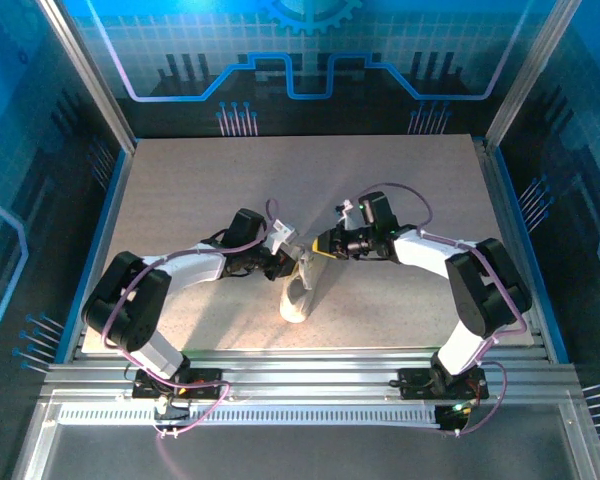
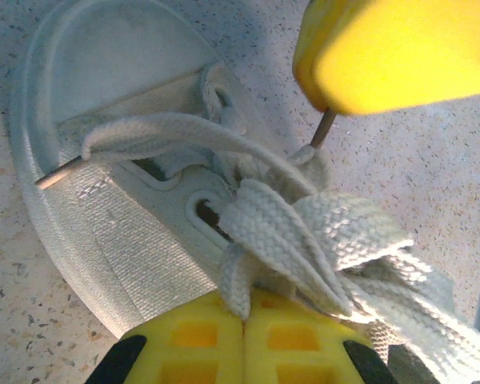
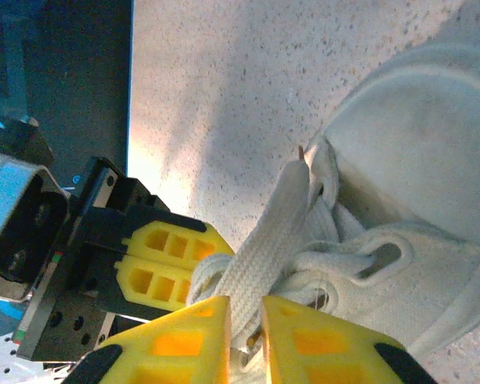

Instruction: Tie the shoes

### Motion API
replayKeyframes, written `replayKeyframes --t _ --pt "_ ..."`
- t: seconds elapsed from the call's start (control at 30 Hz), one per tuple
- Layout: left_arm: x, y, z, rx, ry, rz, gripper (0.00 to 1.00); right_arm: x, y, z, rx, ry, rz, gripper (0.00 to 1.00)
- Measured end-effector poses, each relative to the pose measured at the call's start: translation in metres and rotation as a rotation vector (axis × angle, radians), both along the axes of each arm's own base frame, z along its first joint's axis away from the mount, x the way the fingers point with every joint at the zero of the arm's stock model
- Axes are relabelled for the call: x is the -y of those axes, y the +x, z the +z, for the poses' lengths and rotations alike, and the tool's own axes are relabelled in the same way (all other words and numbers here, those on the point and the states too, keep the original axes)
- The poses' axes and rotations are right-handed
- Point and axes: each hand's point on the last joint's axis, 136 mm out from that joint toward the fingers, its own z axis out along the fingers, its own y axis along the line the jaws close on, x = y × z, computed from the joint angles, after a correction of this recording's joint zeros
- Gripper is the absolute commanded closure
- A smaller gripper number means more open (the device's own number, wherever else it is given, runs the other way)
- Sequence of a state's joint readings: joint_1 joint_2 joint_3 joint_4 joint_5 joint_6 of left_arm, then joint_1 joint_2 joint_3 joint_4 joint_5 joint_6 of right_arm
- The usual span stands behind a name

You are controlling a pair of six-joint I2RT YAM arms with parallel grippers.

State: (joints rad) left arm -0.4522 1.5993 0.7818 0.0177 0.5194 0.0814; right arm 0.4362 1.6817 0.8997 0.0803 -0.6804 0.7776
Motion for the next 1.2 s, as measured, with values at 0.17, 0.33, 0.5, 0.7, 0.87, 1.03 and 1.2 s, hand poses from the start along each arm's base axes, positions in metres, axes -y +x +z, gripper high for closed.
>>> replayKeyframes --t 0.17,0.33,0.5,0.7,0.87,1.03,1.2 --pt "0.000 -0.001 0.001 0.001 0.003 -0.001 0.98 -0.004 -0.001 -0.003 -0.005 0.004 0.004 0.85" --pt "0.000 -0.005 0.002 0.001 0.006 -0.005 0.96 -0.004 0.001 -0.004 0.004 0.000 -0.005 1.00" --pt "-0.002 -0.006 0.010 0.024 0.009 -0.004 0.73 -0.001 0.004 -0.007 0.036 -0.029 -0.007 1.00" --pt "-0.011 -0.008 0.032 0.075 -0.016 0.024 0.70 0.000 0.003 -0.010 0.075 -0.049 0.024 1.00" --pt "-0.032 -0.001 0.055 0.137 -0.043 0.088 0.68 0.000 0.002 -0.013 0.095 -0.064 0.059 1.00" --pt "-0.047 0.007 0.071 0.180 -0.069 0.120 0.66 -0.002 0.004 -0.012 0.119 -0.067 0.088 1.00" --pt "-0.049 0.009 0.068 0.187 -0.071 0.097 0.66 -0.002 0.005 -0.011 0.131 -0.070 0.102 1.00"
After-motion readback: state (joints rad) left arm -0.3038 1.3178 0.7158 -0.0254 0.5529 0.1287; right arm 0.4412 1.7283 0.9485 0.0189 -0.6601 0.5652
